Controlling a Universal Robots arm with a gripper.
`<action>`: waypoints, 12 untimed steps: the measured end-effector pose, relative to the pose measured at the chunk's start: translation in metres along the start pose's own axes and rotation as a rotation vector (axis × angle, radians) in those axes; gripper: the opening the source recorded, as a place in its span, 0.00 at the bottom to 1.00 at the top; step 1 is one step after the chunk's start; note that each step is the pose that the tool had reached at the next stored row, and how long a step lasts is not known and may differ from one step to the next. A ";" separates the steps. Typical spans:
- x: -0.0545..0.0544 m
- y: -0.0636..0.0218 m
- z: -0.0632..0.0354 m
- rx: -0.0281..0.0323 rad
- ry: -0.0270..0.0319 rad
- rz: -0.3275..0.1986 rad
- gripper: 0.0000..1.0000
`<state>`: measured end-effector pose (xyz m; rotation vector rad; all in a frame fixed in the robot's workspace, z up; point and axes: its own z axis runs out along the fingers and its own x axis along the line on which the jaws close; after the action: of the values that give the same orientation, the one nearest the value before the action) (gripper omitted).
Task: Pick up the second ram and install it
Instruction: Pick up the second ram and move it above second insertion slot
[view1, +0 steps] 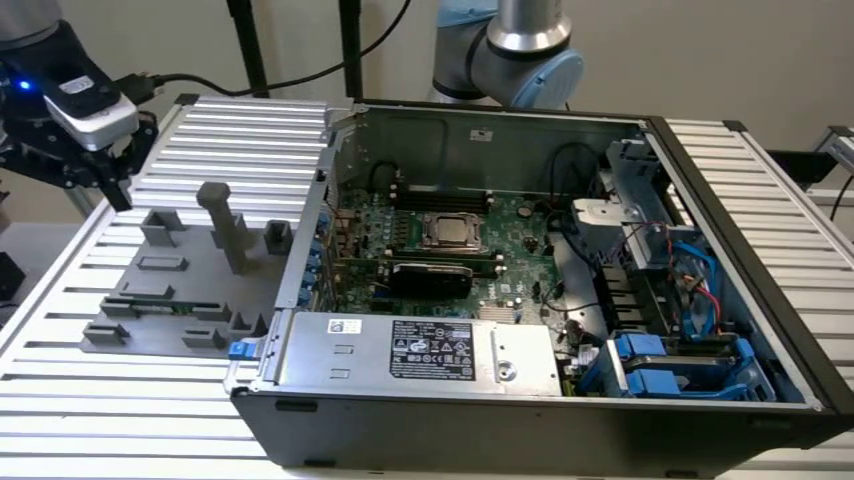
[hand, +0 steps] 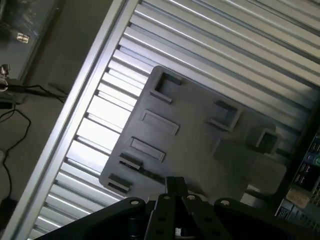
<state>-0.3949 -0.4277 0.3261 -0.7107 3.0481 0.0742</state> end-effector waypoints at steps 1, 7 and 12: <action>0.000 0.0000 0.0007 -0.0004 0.0009 -0.018 0.11; 0.000 -0.0002 0.0054 -0.0028 0.0058 -0.127 0.11; 0.000 -0.0004 0.0094 -0.0048 0.0098 -0.218 0.11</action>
<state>-0.3949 -0.4277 0.3166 -1.0406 2.9576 0.0759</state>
